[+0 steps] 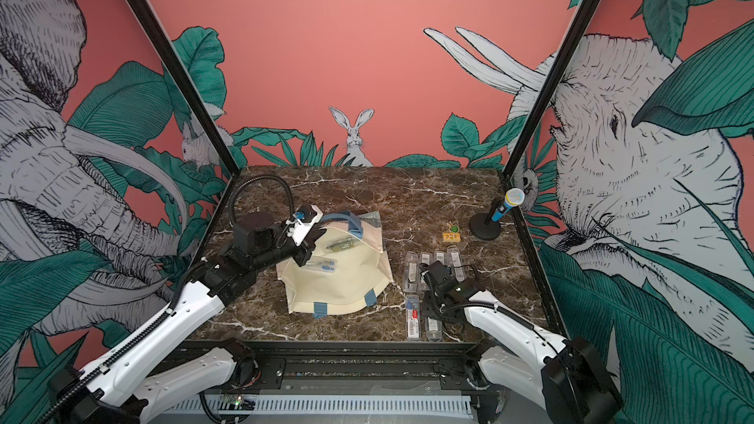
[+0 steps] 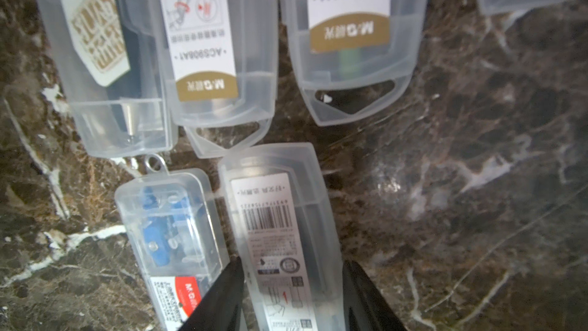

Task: Take out the compass set from the canvas bag
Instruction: Place the compass set at the center of the board.

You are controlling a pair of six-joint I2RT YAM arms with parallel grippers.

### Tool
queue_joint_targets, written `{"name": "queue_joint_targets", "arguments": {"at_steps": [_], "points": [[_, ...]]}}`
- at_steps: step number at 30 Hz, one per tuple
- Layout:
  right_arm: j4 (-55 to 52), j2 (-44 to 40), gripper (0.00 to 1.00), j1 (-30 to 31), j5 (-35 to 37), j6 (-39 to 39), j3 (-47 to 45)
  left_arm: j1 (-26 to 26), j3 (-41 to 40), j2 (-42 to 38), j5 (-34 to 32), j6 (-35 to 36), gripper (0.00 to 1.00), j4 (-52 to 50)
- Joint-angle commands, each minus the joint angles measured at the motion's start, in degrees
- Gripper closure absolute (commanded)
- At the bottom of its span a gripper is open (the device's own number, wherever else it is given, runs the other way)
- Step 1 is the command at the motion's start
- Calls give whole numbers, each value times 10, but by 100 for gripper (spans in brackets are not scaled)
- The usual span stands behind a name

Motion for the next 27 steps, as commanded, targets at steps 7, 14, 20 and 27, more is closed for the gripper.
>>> {"name": "queue_joint_targets", "arguments": {"at_steps": [7,14,20,27], "points": [[-8,-9,46,2,-1,33,-5,-2,2,-4,13,-6,100,20],[-75,-44,34,2,29,-16,54,-2,3,-5,14,-5,100,18],[-107,-52,36,3,-2,-141,138,-2,4,-10,12,-2,100,13],[-20,-96,40,150,11,-250,203,-2,4,-12,11,-1,100,12]]}}
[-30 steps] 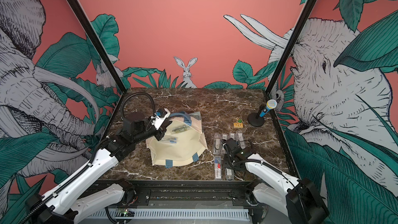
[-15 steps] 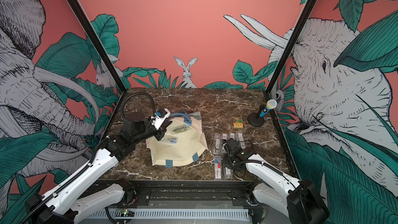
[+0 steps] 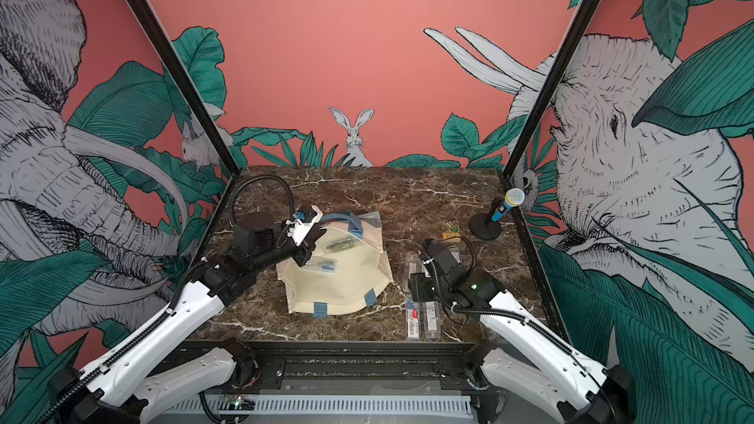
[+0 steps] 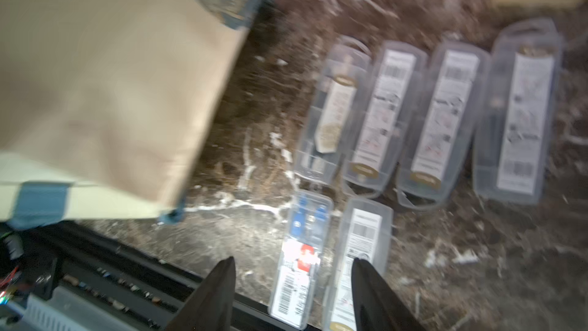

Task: Take out the compass set from the canvas bag
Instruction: Place the compass set at the center of the board, then pick up the compass set from the canvas bag.

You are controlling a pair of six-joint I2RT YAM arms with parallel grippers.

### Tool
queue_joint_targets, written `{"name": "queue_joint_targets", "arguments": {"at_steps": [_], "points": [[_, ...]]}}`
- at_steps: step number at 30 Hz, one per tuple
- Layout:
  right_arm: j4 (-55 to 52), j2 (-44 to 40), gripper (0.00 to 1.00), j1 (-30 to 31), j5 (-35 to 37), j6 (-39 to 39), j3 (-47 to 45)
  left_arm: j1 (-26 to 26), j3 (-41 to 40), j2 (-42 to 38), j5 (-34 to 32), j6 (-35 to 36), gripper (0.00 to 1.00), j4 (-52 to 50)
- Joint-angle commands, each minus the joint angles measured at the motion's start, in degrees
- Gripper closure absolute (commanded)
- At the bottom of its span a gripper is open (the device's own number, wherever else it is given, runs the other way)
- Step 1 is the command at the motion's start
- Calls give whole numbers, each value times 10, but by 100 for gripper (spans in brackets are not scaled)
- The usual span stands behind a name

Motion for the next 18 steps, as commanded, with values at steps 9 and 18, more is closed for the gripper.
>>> {"name": "queue_joint_targets", "arguments": {"at_steps": [9,18], "points": [[140,105,42,209,-4,-325,90,-1,7,-11,13,-2,100,13],[352,329,42,213,-7,-522,124,-2,8,-14,21,-5,100,13]]}}
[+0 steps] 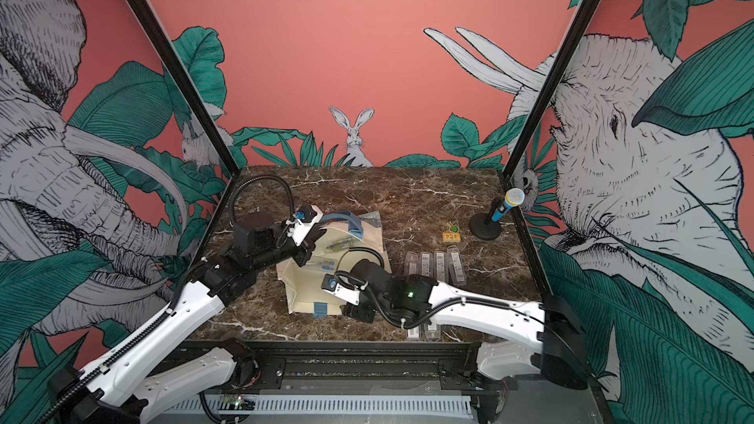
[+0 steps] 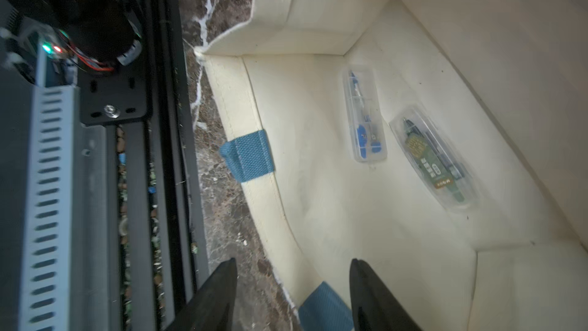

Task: Take out the compass set from the canvas bag
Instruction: Pick up the compass set from the canvas bag.

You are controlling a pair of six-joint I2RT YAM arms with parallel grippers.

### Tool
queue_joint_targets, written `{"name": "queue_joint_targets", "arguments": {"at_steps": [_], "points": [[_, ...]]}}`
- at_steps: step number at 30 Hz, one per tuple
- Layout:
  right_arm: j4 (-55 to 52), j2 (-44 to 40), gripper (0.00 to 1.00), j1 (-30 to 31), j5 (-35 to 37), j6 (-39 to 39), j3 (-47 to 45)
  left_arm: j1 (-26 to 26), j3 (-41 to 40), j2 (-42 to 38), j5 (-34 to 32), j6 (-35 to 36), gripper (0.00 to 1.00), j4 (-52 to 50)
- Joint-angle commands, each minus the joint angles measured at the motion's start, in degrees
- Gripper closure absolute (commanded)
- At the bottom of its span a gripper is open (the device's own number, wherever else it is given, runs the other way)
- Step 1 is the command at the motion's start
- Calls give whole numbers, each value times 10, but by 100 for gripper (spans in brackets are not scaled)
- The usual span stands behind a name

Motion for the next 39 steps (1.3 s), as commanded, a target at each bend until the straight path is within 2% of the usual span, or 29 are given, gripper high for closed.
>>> {"name": "queue_joint_targets", "arguments": {"at_steps": [1,7,15,25,35,39], "points": [[114,73,43,-26,-17,-74,32,-3,8,-15,19,-5,100,13],[193,189,47,-60,-37,-56,72,-2,3,-23,23,-8,100,11],[261,294,49,-84,-40,-12,108,-3,2,-24,31,-11,100,12],[321,372,36,-112,-63,38,128,-4,0,-26,36,-11,100,9],[289,413,29,-122,-72,93,146,-2,-3,-27,33,-9,100,9],[234,434,30,-130,-88,129,182,-2,-1,-26,32,-9,100,8]]}}
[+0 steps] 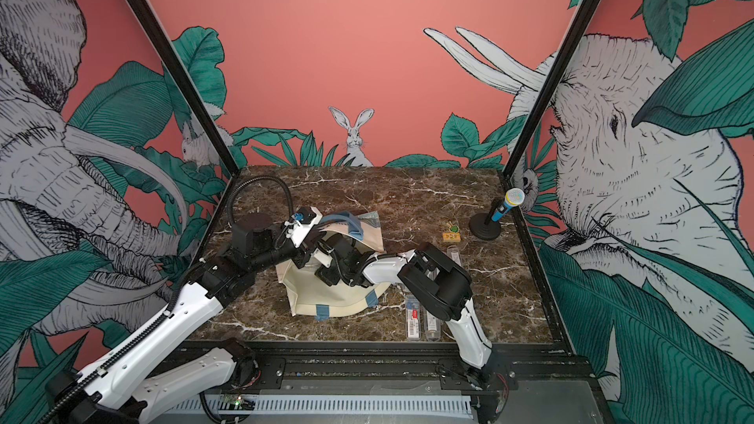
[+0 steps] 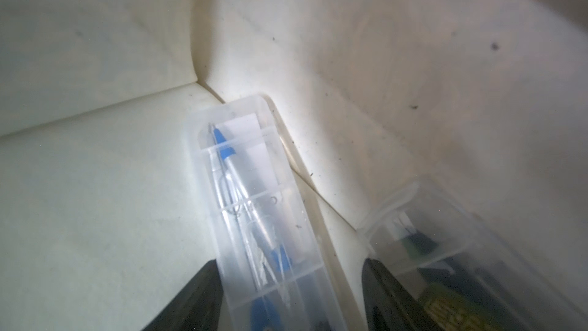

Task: Take out the compass set from the canvas bag
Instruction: Pick up the compass set from the canvas bag.

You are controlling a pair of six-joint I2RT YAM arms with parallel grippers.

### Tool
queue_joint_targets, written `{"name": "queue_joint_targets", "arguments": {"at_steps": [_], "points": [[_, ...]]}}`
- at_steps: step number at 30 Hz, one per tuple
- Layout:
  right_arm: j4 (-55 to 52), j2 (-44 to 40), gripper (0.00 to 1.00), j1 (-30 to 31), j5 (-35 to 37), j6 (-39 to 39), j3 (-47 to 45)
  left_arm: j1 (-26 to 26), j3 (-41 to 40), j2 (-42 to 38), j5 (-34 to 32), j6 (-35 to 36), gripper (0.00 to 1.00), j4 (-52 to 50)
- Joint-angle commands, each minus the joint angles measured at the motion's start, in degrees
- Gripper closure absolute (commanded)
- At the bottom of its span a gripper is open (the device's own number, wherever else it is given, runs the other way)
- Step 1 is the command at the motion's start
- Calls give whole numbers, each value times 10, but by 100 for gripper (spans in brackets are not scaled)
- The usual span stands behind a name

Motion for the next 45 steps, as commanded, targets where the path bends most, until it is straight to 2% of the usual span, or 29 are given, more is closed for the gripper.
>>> {"name": "queue_joint_targets", "arguments": {"at_steps": [1,8,15,32,45], "points": [[-54,27,32,-6,-18,39,16,-3,-2,-18,21,-5,100,21],[-147,16,48,-6,-38,78,60,-3,-3,-19,15,-3,100,20],[-201,-14,57,-6,-32,123,69,-4,-3,-18,12,-3,100,20],[-299,-147,59,-6,-3,210,24,-3,-5,-22,-2,-1,100,19],[-344,-240,60,-1,-51,275,-24,-4,-7,-16,-6,-3,100,23]]}}
